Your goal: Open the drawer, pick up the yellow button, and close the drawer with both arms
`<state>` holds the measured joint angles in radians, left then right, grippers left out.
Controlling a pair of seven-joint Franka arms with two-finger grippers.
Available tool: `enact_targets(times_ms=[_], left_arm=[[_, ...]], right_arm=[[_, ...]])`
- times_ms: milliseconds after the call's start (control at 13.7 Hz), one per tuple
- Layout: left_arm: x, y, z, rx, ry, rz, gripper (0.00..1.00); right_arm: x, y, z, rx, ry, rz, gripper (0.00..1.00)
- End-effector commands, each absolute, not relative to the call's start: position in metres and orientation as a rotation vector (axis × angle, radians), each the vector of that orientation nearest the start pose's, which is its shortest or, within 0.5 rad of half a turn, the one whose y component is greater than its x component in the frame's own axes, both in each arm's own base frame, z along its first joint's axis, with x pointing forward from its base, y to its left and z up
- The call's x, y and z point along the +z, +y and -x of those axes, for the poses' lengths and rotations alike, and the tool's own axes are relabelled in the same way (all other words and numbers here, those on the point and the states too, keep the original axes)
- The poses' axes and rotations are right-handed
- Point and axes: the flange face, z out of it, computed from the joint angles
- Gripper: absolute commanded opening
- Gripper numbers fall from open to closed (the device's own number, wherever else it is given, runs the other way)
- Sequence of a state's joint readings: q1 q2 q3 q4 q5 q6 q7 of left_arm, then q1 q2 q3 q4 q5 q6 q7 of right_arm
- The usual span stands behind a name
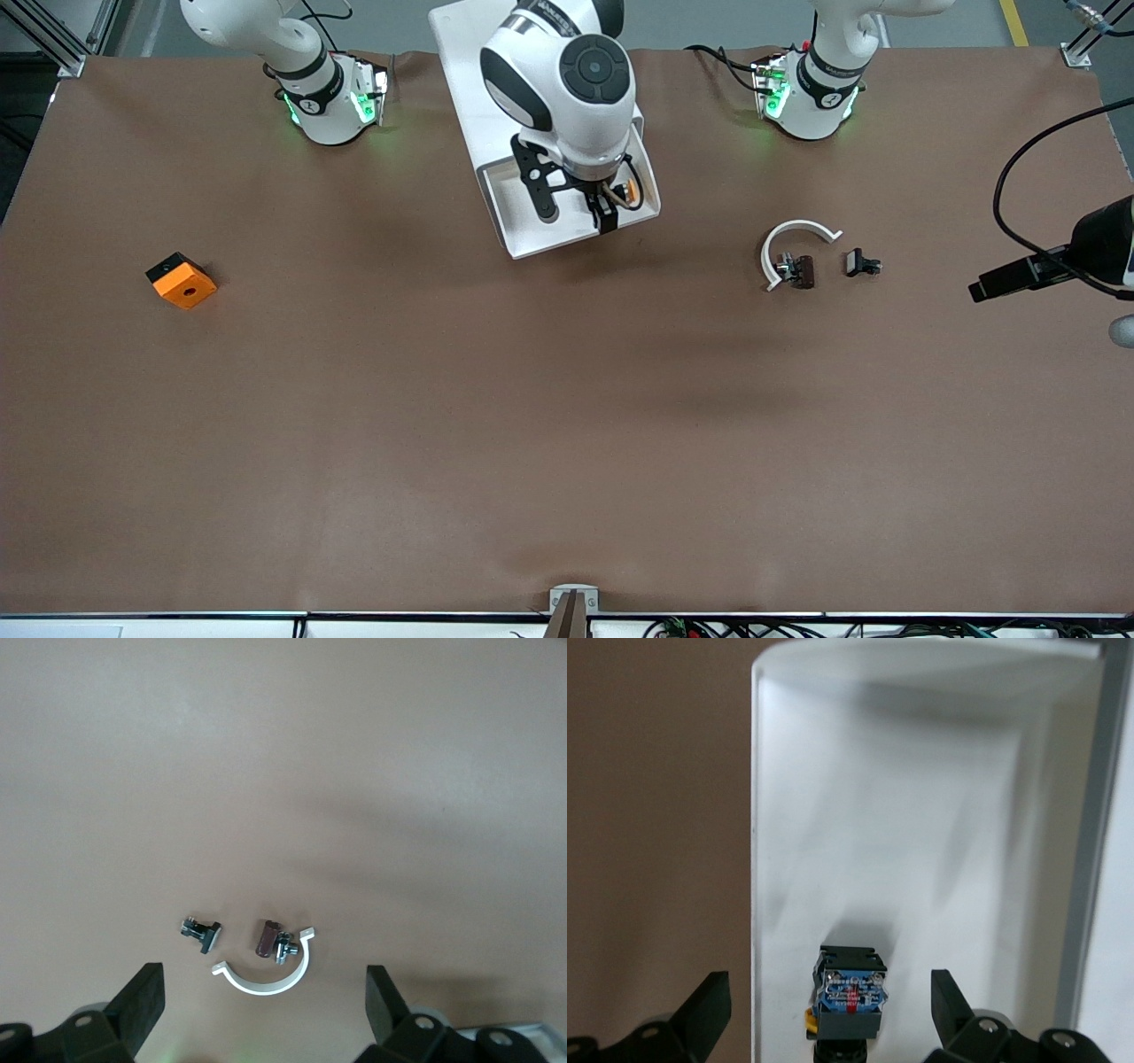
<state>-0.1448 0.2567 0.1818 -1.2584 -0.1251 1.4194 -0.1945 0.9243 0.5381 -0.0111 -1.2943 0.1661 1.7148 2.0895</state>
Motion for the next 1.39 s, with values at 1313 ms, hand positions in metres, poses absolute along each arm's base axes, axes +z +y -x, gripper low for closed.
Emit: enact_targets(times_ms=[1313], left_arm=[[0.610, -0.042, -0.563, 0.077, -0.153, 3.172, 1.00]], right_arm=[[0.408, 0.597, -0.387, 0.271, 1.790, 2.694, 0.61]])
